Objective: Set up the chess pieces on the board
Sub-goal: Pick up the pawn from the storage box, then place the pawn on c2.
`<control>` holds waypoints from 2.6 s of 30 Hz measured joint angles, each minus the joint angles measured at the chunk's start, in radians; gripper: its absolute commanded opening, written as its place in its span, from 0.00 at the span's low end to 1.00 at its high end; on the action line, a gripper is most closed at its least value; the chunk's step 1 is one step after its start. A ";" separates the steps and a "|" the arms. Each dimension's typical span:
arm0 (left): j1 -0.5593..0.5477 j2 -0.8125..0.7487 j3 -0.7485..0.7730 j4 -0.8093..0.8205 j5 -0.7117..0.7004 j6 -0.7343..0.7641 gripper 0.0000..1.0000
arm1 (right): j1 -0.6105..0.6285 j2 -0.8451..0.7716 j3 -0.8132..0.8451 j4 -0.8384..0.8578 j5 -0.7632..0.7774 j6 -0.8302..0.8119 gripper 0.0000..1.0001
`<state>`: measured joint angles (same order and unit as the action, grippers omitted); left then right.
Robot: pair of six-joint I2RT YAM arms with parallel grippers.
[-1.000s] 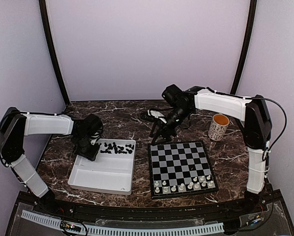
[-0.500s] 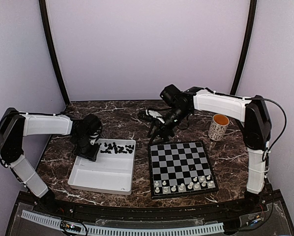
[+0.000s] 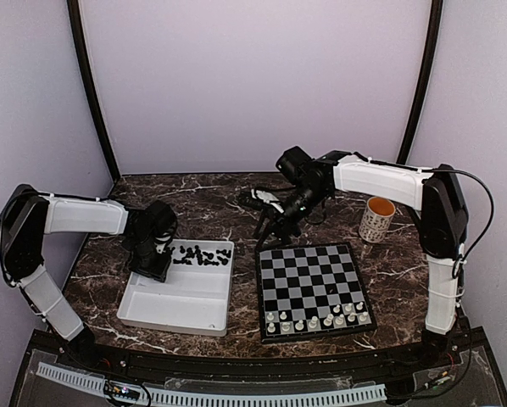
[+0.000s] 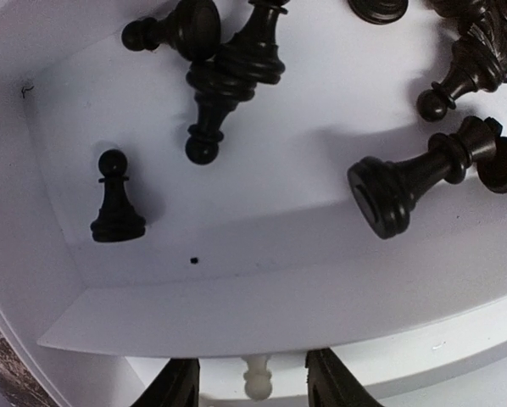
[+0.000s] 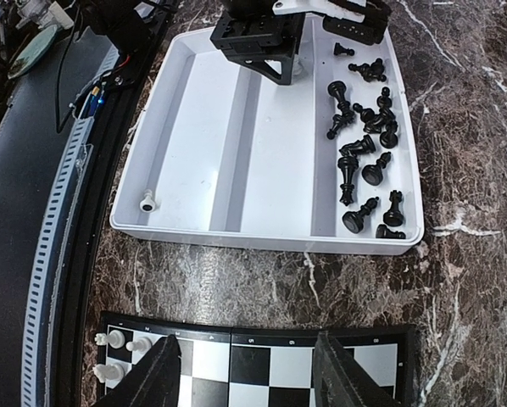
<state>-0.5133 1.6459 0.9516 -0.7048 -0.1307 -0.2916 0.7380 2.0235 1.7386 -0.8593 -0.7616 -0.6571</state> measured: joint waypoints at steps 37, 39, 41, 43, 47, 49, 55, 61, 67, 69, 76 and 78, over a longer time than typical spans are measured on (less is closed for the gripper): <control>0.000 -0.032 0.025 0.008 0.037 -0.014 0.02 | 0.002 0.028 -0.006 0.007 -0.028 0.013 0.50; 0.000 -0.032 0.028 0.005 0.042 -0.017 0.02 | 0.002 0.028 -0.006 0.007 -0.028 0.013 0.49; -0.003 -0.032 0.050 -0.020 0.049 -0.019 0.02 | 0.002 0.028 -0.006 0.004 -0.027 0.011 0.48; -0.017 -0.035 0.092 -0.050 0.052 -0.021 0.01 | 0.002 0.028 -0.006 -0.004 -0.026 0.005 0.47; -0.120 -0.040 0.261 -0.116 0.055 -0.031 0.01 | -0.002 0.027 -0.028 -0.011 -0.023 0.000 0.47; -0.193 -0.039 0.358 -0.133 0.065 -0.031 0.01 | -0.008 0.026 -0.049 -0.016 -0.024 0.002 0.47; -0.372 0.041 0.567 -0.123 0.132 -0.008 0.01 | -0.079 -0.024 -0.110 -0.019 0.019 0.038 0.48; -0.459 0.236 0.671 -0.079 0.195 0.058 0.01 | -0.256 -0.151 -0.194 0.032 0.103 0.103 0.53; -0.547 0.432 0.846 -0.060 0.223 0.160 0.01 | -0.398 -0.238 -0.312 0.140 0.216 0.200 0.54; -0.581 0.475 0.895 -0.059 0.224 0.190 0.01 | -0.407 -0.257 -0.349 0.169 0.245 0.229 0.55; -0.671 0.532 0.943 -0.076 0.225 0.299 0.01 | -0.409 -0.343 -0.463 0.241 0.315 0.283 0.56; -0.682 0.540 0.948 -0.082 0.225 0.326 0.01 | -0.409 -0.366 -0.472 0.251 0.328 0.287 0.56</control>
<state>-1.1954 2.1857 1.8996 -0.7868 0.0944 0.0345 0.3290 1.6577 1.2671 -0.6079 -0.4332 -0.3702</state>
